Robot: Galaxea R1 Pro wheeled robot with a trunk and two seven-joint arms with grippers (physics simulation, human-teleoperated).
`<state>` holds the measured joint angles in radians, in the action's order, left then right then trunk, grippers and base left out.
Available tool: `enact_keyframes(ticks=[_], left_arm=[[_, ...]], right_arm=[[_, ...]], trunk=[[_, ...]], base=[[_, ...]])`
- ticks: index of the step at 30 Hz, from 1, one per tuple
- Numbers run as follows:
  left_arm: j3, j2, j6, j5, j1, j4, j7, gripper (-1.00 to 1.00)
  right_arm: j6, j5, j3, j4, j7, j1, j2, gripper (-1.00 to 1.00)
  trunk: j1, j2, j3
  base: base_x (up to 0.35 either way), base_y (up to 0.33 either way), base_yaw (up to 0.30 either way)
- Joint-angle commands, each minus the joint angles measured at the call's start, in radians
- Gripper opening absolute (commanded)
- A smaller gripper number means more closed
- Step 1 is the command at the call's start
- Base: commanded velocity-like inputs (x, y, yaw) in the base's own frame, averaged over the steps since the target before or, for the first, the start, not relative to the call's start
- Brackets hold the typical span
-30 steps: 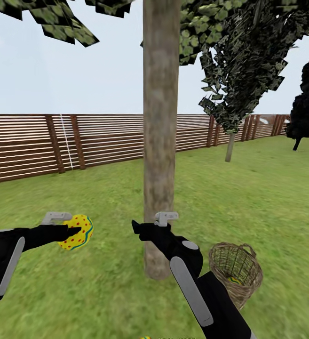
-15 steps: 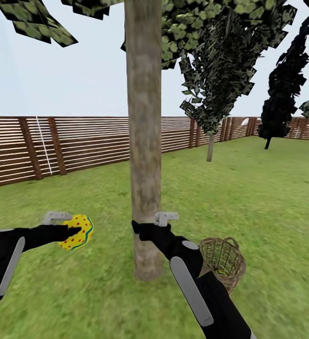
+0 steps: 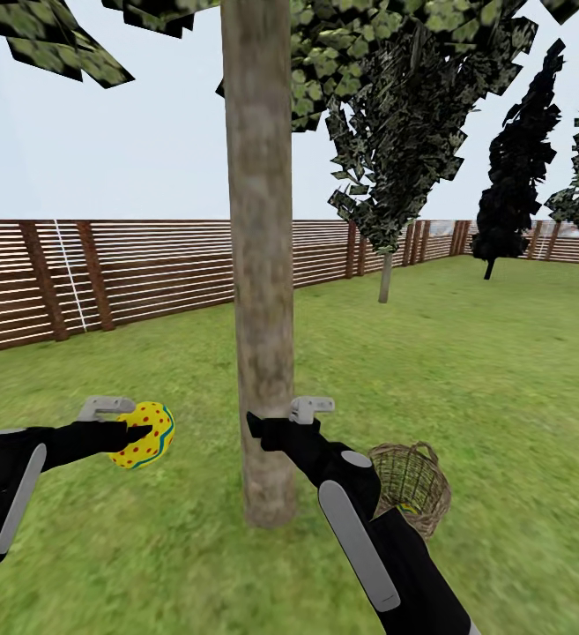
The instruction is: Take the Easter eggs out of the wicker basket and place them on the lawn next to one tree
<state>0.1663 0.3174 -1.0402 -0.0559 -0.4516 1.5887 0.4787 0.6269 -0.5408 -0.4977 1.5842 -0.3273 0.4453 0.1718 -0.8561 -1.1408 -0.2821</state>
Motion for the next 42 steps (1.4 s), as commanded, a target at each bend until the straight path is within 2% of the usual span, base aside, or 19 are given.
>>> enact_keyframes(ticks=[1, 4, 27, 36, 42], left_arm=[[0.001, 0.000, -0.007, -0.005, -0.001, 0.000, 0.000, -1.00], [0.001, -0.001, -0.007, -0.005, -0.001, 0.001, 0.000, -1.00], [0.001, -0.003, -0.007, -0.004, -0.001, 0.000, 0.000, -1.00], [0.007, 0.000, -0.007, -0.002, -0.001, 0.000, 0.000, -1.00], [0.007, -0.002, -0.007, 0.000, -0.001, -0.004, -0.001, -1.00]], right_arm=[[0.002, -0.011, -0.001, 0.001, -0.010, 0.001, 0.000, 1.00], [0.002, -0.011, -0.001, 0.001, -0.010, 0.001, 0.000, 1.00], [0.001, -0.011, -0.003, 0.001, -0.010, 0.001, 0.000, 1.00], [0.001, -0.010, -0.025, 0.002, -0.011, 0.001, 0.000, 1.00], [-0.116, -0.010, -0.042, 0.002, -0.012, 0.000, -0.006, 1.00]], trunk=[[0.000, -0.001, -0.001], [0.000, -0.001, -0.001], [-0.088, -0.162, -0.073], [-0.123, -0.225, -0.102], [-0.146, -0.267, -0.120]], base=[[0.000, 0.000, 0.000], [0.000, 0.000, 0.000], [0.000, 0.000, 0.000], [0.000, 0.000, 0.000], [0.000, 0.000, 0.000]])
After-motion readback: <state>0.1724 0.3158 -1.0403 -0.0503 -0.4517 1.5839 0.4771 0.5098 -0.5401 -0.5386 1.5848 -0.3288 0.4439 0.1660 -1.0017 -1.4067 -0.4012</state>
